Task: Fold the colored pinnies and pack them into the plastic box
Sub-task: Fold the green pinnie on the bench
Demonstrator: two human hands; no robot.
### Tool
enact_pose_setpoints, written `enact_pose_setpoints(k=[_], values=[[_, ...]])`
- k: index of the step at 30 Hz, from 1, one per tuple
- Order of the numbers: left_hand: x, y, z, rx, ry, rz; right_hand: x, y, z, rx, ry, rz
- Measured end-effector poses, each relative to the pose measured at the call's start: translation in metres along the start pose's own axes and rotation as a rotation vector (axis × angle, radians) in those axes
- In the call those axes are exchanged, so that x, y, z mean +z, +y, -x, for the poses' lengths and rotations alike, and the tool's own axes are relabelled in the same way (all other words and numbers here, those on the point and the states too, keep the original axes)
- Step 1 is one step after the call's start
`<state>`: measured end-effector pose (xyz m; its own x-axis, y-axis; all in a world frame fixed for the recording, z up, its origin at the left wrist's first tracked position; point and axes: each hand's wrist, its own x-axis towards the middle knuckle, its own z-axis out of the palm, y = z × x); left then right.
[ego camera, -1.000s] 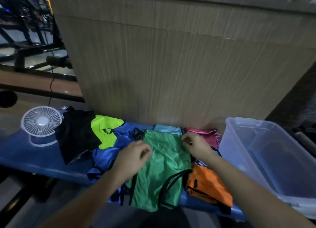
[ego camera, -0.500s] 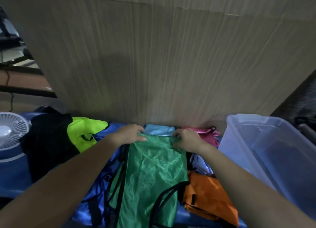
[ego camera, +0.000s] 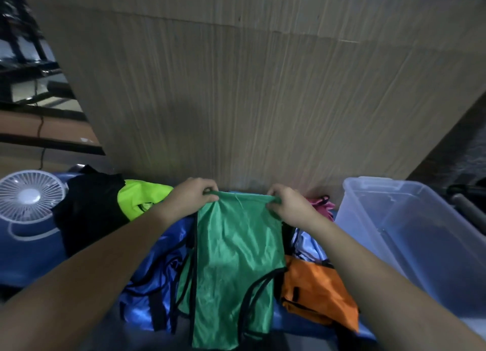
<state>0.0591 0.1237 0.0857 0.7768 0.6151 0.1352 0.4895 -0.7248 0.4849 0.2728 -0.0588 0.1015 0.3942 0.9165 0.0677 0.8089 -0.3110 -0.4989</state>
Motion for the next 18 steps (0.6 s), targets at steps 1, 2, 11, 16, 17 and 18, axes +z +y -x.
enact_pose_setpoints(k=[1, 2, 11, 16, 17, 18], values=[[-0.006, 0.003, 0.004, 0.011, 0.016, 0.001, -0.005, -0.004, 0.004, -0.004, 0.019, -0.024], [-0.013, 0.007, 0.007, 0.028, 0.029, 0.0, -0.011, -0.007, 0.007, -0.006, 0.035, -0.047], [-0.07, 0.036, 0.001, 0.091, 0.034, -0.004, -0.046, -0.036, 0.01, 0.06, 0.101, -0.32], [-0.079, 0.034, -0.031, 0.053, -0.003, -0.09, -0.046, -0.033, -0.011, 0.121, 0.155, -0.448], [-0.079, 0.034, -0.035, 0.046, 0.01, -0.116, -0.044, -0.03, -0.015, 0.116, 0.165, -0.462], [-0.078, 0.034, -0.037, 0.044, 0.032, -0.144, -0.042, -0.027, -0.019, 0.106, 0.172, -0.464]])
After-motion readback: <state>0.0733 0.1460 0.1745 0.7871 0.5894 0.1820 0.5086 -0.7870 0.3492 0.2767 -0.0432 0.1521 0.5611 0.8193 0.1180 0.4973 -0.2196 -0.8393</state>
